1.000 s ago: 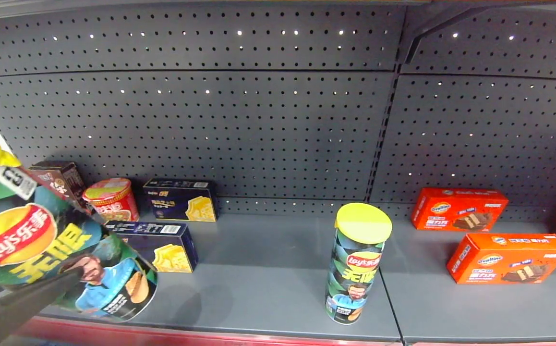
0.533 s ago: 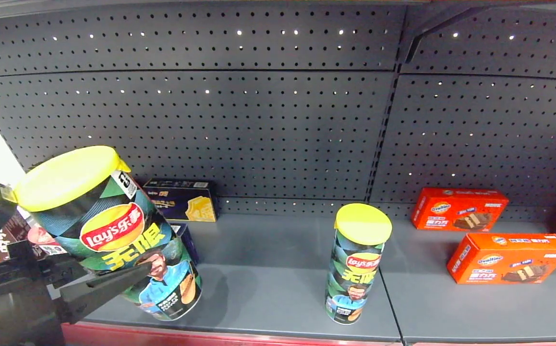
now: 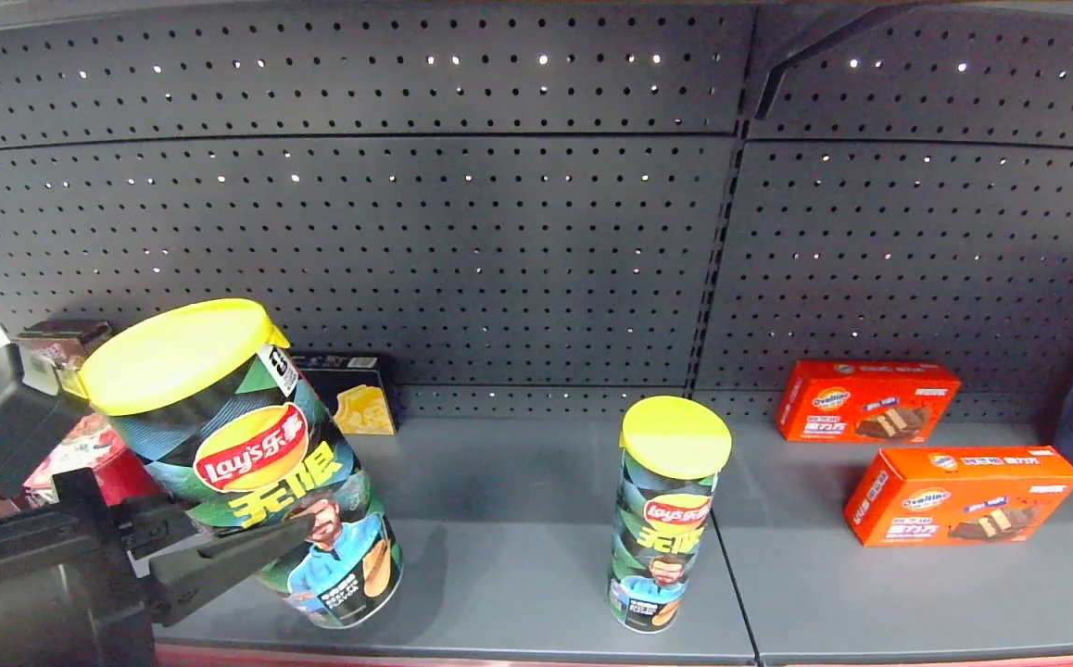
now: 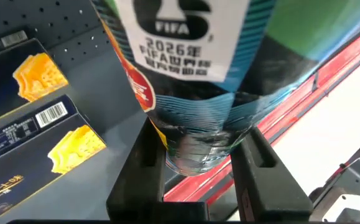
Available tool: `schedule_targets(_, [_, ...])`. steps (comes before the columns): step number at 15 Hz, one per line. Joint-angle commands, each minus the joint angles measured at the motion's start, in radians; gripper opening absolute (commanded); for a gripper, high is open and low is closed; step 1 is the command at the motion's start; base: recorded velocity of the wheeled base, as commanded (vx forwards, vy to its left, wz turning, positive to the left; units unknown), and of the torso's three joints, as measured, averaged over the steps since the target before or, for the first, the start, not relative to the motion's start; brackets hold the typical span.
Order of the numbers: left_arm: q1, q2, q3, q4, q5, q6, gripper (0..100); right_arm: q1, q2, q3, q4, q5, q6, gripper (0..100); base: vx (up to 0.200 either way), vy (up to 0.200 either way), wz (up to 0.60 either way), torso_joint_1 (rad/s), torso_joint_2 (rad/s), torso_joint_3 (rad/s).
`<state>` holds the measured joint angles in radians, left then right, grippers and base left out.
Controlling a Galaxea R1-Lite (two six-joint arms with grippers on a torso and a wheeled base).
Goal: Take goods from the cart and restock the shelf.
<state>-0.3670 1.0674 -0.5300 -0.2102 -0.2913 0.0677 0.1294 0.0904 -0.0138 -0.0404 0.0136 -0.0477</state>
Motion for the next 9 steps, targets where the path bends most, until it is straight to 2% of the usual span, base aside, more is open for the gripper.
schedule_targets(1, [-0.001,0.020,-0.010,0.000,0.000,0.000,0,-0.001,0.006,0.000,-0.001,0.002,0.000,100,0.000,0.000,0.00,0.000,0.00,0.000])
schedule_targets(6, [-0.003,0.160,-0.100,-0.001,-0.012,0.004,0,-0.001,0.006,-0.002,-0.001,0.000,0.000,100,0.000,0.000,0.00,0.000,0.00,0.000])
schedule_targets(9, [0.005,0.381,-0.169,-0.222,-0.170,0.003,0,-0.001,0.006,0.000,-0.001,0.002,-0.001,100,0.000,0.000,0.00,0.000,0.00,0.000])
